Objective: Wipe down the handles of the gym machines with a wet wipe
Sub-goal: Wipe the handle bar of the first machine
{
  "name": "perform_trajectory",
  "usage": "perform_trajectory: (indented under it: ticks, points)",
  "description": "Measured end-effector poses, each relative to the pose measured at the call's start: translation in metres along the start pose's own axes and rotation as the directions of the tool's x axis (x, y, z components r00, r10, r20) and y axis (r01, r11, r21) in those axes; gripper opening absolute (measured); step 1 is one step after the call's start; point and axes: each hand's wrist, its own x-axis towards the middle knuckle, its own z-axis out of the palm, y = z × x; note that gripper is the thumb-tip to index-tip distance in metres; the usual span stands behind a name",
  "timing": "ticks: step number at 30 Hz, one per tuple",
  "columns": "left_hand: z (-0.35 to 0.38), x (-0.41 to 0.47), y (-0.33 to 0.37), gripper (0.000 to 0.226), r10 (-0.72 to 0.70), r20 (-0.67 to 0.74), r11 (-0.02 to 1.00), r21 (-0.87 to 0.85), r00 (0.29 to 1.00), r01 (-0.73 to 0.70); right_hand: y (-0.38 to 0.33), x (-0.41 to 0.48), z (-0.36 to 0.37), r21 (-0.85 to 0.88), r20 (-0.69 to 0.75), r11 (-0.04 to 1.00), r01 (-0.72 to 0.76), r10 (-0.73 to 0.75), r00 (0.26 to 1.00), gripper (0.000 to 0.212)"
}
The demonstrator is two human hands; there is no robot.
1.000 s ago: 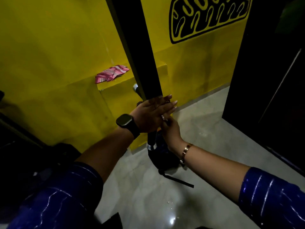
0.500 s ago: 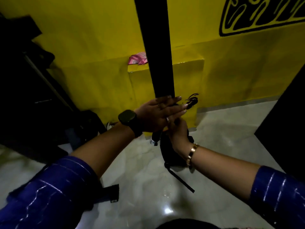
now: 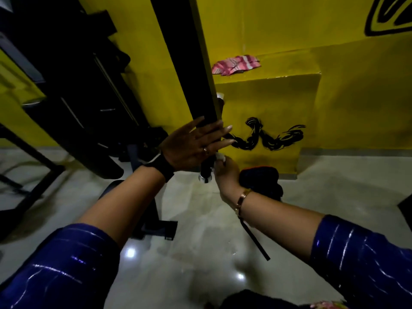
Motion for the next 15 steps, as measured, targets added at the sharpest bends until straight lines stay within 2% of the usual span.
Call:
perform_trajectory:
  ticks: [2,5,8,12,15]
  points:
    - [0.004,-0.001,0.0,0.054,-0.028,0.015,0.997,0.075,1.0,0.027,-0.019,0.002,-0.006,0.096,-0.077,0.99,0.106,-0.098,0.992,0.022]
    - [0.004,-0.002,0.001,0.054,-0.06,0.081,0.998,0.025,0.995,0.058,-0.032,-0.009,-0.011,0.179,-0.117,0.962,0.206,-0.187,0.975,0.024]
    - [-0.001,-0.002,0.004,0.053,-0.098,0.11,0.995,-0.021,0.989,0.101,-0.014,-0.028,-0.01,0.126,-0.067,0.954,0.272,-0.266,0.962,0.036]
    - [-0.006,-0.001,0.009,0.052,-0.138,0.122,0.988,-0.049,0.983,0.144,0.013,-0.032,-0.003,-0.062,0.009,0.99,0.128,-0.128,0.992,0.034]
    - [-0.012,0.002,0.011,0.05,-0.161,0.101,0.983,-0.073,0.982,0.169,0.0,-0.023,0.003,-0.027,-0.042,0.992,0.127,-0.128,0.991,0.033]
